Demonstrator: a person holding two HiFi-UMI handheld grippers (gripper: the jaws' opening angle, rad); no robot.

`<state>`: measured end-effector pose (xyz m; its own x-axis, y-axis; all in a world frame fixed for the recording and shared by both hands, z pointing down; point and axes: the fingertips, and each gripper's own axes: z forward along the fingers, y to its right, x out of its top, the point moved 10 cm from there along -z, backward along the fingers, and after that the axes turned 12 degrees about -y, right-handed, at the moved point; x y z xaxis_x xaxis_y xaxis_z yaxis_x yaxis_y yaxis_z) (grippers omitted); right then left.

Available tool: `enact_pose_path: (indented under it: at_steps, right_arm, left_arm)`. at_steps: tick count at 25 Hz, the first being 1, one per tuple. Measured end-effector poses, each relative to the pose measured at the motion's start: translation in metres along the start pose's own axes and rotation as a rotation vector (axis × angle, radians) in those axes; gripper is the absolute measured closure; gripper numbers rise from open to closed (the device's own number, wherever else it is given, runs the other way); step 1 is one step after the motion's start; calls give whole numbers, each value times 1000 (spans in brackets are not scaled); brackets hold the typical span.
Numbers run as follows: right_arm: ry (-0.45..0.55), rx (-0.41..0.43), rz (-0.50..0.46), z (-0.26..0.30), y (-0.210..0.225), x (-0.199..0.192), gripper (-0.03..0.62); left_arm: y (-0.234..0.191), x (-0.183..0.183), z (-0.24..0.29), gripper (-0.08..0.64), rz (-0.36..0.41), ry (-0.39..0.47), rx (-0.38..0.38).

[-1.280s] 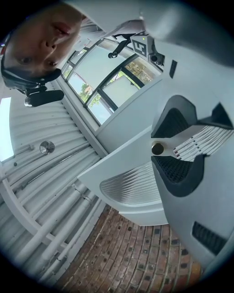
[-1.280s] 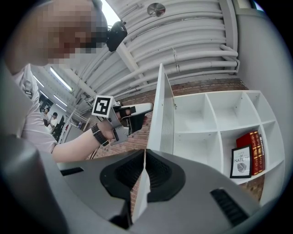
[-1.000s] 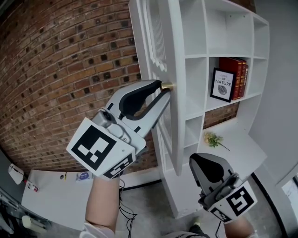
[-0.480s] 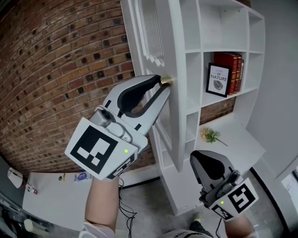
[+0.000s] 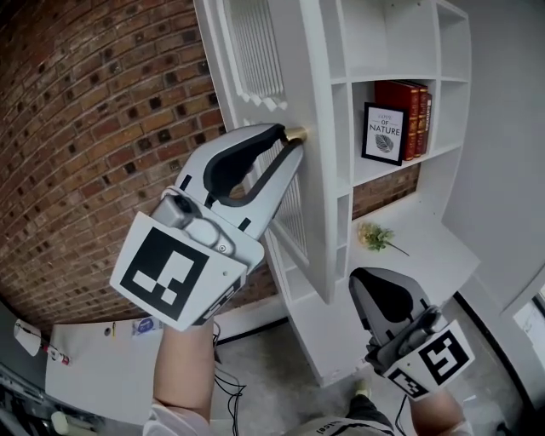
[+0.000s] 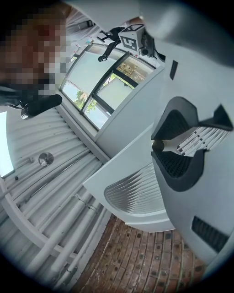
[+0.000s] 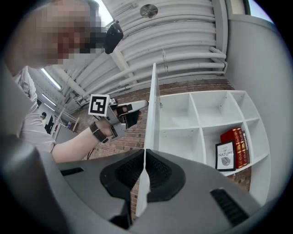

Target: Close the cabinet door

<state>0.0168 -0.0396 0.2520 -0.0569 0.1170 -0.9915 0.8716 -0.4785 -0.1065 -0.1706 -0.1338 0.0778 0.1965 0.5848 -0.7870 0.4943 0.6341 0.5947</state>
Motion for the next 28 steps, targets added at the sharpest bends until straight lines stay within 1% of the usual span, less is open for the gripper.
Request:
enact_pose_path:
  at_steps: [3,6,13,18,24,28]
  right_arm:
    - [2,-19,8,-2,10,-3,572]
    - [7,-19,18,-2,21,-5,572]
    - [11,-26,19,-3,42,-2,572]
    - [5,-6,28,1,70,-7,572]
    - [43,2,46,5,83,-5,572]
    - [48,14,54,9,95,-7,572]
  left_arm:
    - [5,0,9,472,-5,2,13]
    - [10,-1,20,472,-20,4,23]
    - [16,1,45,476,-47,-3,23]
    - [25,0,71,477,-48,-5,31]
    - [28,0,87,479,-45,-11,53]
    - [31,-2,104,479,-44,-9,69]
